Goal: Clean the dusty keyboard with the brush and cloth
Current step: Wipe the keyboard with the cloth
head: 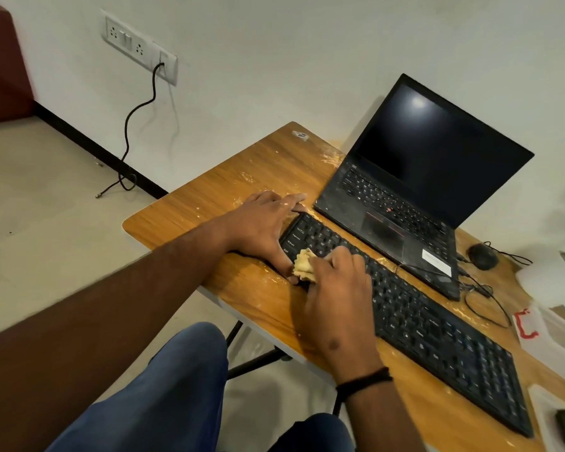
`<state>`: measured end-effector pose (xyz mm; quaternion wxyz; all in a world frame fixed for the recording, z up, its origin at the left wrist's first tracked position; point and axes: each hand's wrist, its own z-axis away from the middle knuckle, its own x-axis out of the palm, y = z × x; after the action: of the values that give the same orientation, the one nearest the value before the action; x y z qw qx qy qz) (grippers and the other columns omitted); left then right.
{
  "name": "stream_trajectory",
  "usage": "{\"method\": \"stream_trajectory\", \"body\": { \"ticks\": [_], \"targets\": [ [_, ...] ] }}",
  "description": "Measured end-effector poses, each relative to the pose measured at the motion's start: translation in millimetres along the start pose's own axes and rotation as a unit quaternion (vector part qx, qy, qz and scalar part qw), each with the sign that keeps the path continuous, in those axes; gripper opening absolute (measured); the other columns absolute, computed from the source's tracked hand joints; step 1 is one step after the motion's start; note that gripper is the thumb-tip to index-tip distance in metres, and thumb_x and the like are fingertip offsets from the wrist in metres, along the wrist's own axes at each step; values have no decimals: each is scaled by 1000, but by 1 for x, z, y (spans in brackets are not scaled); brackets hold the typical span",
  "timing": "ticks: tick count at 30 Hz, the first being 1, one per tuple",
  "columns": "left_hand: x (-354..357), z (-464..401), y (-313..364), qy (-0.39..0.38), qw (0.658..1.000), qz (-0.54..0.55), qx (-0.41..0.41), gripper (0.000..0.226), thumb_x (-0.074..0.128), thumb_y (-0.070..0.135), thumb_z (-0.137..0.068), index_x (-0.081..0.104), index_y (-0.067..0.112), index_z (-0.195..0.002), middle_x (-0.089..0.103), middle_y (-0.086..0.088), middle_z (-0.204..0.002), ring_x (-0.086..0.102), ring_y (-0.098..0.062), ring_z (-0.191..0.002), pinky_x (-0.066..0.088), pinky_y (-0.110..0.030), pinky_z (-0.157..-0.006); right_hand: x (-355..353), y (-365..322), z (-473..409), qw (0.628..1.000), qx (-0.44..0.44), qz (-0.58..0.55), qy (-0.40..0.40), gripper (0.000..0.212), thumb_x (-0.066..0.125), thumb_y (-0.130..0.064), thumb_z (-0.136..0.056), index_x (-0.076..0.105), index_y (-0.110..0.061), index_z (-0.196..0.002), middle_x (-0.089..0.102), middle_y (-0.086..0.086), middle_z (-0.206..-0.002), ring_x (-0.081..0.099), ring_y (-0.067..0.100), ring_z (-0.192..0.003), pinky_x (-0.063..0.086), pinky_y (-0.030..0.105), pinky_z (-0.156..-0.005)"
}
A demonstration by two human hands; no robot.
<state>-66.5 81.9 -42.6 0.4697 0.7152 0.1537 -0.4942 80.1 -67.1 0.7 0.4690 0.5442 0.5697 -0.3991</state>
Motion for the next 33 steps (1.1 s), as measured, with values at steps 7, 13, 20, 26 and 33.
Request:
{"method": "stream_trajectory", "body": {
  "ticks": [7, 13, 20, 26, 33],
  "targets": [
    [-6, 6, 6, -3, 1000, 9, 10, 145, 87, 74, -47, 6, 32, -160, 27, -2, -162, 15, -28, -150, 14, -46, -121, -16, 45, -35, 994, 56, -82, 42, 29, 44, -16, -99, 66, -15, -118, 54, 3, -120, 48, 18, -113, 45, 30, -98],
    [-6, 6, 5, 1, 1000, 6, 4, 146, 85, 78, -44, 5, 34, -159, 27, -3, -161, 16, -28, -149, 17, -47, -120, 8, 35, -71, 991, 113, -64, 37, 20, 51, -5, -97, 68, -10, -106, 62, 8, -97, 57, 23, -97, 53, 37, -86],
    [-5, 6, 5, -7, 1000, 1, 6, 146, 86, 76, -47, 3, 34, -159, 25, -2, -162, 13, -27, -150, 15, -45, -120, -17, 35, -45, 996, -20, -58, -65, 36, 52, -4, -97, 65, -20, -127, 65, 0, -118, 50, 15, -109, 43, 24, -91],
    [-4, 5, 5, -4, 1000, 11, 10, 146, 84, 78, -45, 4, 35, -159, 26, -1, -162, 14, -27, -150, 15, -47, -121, -13, 51, -84, 989, 111, -90, 42, 21, 53, -3, -97, 71, -13, -100, 69, 6, -93, 64, 20, -84, 57, 38, -82],
    [-3, 5, 2, 0, 1000, -3, 13, 146, 83, 80, -44, 5, 33, -159, 27, -2, -161, 15, -27, -149, 16, -47, -121, 9, 7, -58, 997, 44, -57, 20, 25, 51, -3, -94, 66, -14, -110, 66, 4, -108, 57, 21, -104, 48, 32, -86]
  ]
}}
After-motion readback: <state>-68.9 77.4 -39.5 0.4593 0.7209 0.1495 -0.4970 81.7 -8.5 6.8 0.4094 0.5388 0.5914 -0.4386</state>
